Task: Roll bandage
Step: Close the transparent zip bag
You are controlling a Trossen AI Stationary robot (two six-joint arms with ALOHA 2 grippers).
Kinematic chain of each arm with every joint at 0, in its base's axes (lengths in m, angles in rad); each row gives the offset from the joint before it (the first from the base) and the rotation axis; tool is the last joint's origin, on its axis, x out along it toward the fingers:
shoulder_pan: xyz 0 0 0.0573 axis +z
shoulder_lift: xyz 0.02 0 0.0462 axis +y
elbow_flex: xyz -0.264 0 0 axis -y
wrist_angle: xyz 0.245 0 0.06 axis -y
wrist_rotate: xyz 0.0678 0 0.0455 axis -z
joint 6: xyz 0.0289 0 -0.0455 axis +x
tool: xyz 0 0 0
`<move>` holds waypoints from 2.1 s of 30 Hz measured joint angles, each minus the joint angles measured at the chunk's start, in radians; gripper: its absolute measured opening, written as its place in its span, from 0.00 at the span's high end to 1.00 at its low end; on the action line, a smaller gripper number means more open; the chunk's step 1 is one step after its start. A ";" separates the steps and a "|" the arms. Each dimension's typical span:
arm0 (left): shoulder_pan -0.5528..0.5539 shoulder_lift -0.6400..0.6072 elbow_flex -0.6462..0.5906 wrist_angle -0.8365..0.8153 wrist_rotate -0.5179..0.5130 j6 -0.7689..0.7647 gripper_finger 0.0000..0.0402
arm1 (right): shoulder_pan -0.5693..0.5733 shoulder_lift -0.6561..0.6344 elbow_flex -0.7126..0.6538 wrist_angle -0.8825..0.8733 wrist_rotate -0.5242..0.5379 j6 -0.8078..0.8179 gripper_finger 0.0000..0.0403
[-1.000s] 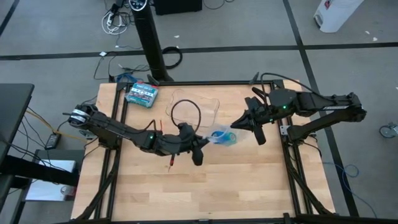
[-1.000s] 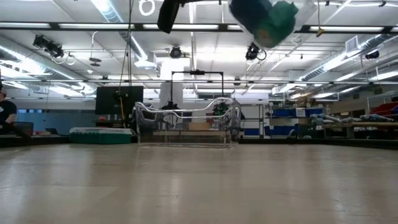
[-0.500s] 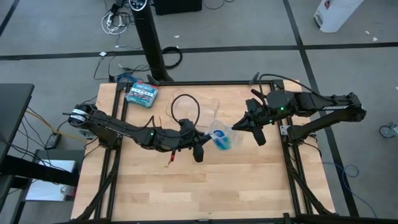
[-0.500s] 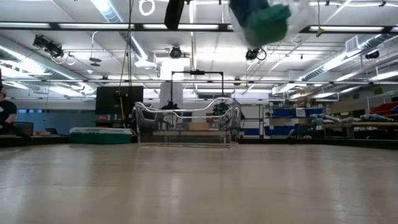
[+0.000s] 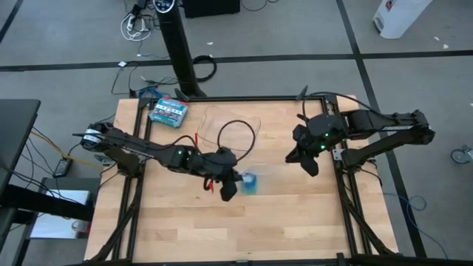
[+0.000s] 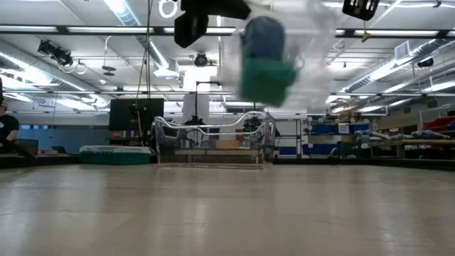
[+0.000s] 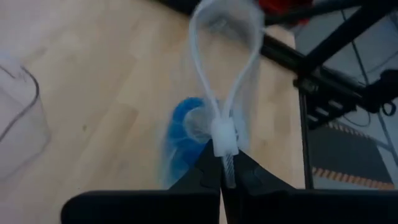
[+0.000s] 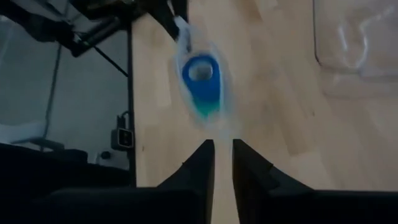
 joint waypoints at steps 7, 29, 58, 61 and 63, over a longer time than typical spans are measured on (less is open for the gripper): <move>0.013 -0.001 0.000 -0.017 0.054 -0.023 1.00 | 0.009 0.062 0.000 0.088 -0.026 0.035 0.80; 0.059 -0.002 0.000 -0.004 0.107 -0.082 1.00 | 0.041 0.341 -0.001 0.566 0.014 -0.390 0.75; 0.059 0.000 -0.001 0.004 0.143 -0.086 1.00 | 0.035 0.440 0.001 0.623 -0.008 -0.468 0.72; 0.058 0.000 -0.001 0.004 0.143 -0.082 1.00 | 0.031 0.446 0.001 0.616 -0.029 -0.458 0.72; 0.058 0.000 -0.001 0.005 0.143 -0.082 1.00 | 0.031 0.446 0.000 0.606 -0.037 -0.439 0.73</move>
